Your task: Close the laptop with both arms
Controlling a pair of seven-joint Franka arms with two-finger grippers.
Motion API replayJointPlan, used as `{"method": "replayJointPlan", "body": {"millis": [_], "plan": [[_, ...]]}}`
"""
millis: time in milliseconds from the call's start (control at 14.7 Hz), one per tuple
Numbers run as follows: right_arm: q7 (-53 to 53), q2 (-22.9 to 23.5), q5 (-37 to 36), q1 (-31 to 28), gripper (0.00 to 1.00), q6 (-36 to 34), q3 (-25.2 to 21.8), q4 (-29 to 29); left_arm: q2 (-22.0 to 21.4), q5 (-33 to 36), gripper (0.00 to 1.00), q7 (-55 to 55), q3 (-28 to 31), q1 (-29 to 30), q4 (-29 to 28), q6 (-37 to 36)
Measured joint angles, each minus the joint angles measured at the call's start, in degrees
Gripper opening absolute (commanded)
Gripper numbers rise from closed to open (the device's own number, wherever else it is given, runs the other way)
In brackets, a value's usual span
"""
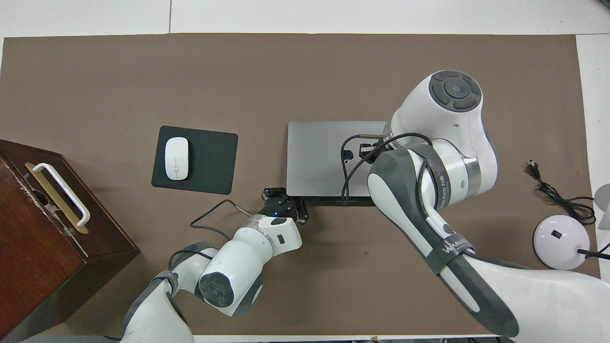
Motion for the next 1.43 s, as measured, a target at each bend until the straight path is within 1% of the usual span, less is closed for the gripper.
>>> {"method": "replayJointPlan", "body": {"millis": [204,340,544,748,952,1156,1292,1428], "plan": [[-0.12,-0.72,-0.59,0.0,0.0,-0.21,0.0,0.06,-0.66,0.0,0.0,-0.14,0.12,0.29,-0.46,-0.8],[-0.27,-1.34,-2.59,0.05,0.0,-0.27,0.0,0.24,-1.91,-0.01,0.0,-0.14,0.24,0.68,-0.69,-3.57],[-2.28,-3.13,-6.53,0.09,0.0,-1.02,0.0,0.49,-4.96,-0.02,0.0,-0.85,0.83,1.05,-0.99,-11.06],[-5.84,-5.78,-8.43,-0.66,0.0,-1.35,-0.17,0.57,-8.97,-0.05,0.0,-1.27,1.19,1.79,-2.4,-21.63],[-12.01,-8.8,-9.97,-3.69,0.0,-1.37,-0.38,0.68,-14.14,-0.13,0.0,-2.28,1.29,2.52,-3.01,-32.57],[-17.37,-11.29,-10.78,-7.99,0.0,-1.04,-0.59,1.31,-21.94,-0.14,0.0,-2.47,1.52,5.56,-2.53,-45.46],[-20.28,-11.99,-10.81,-11.04,0.0,-0.02,-0.64,2.89,-26.89,-0.14,0.0,-2.47,1.72,7.17,-1.98,-52.67],[-21.76,-12.3,-10.81,-14.14,0.0,-0.72,-0.66,5.45,-30.89,-0.15,0.0,-2.5,1.82,8.54,-1.06,-59.39]]}}
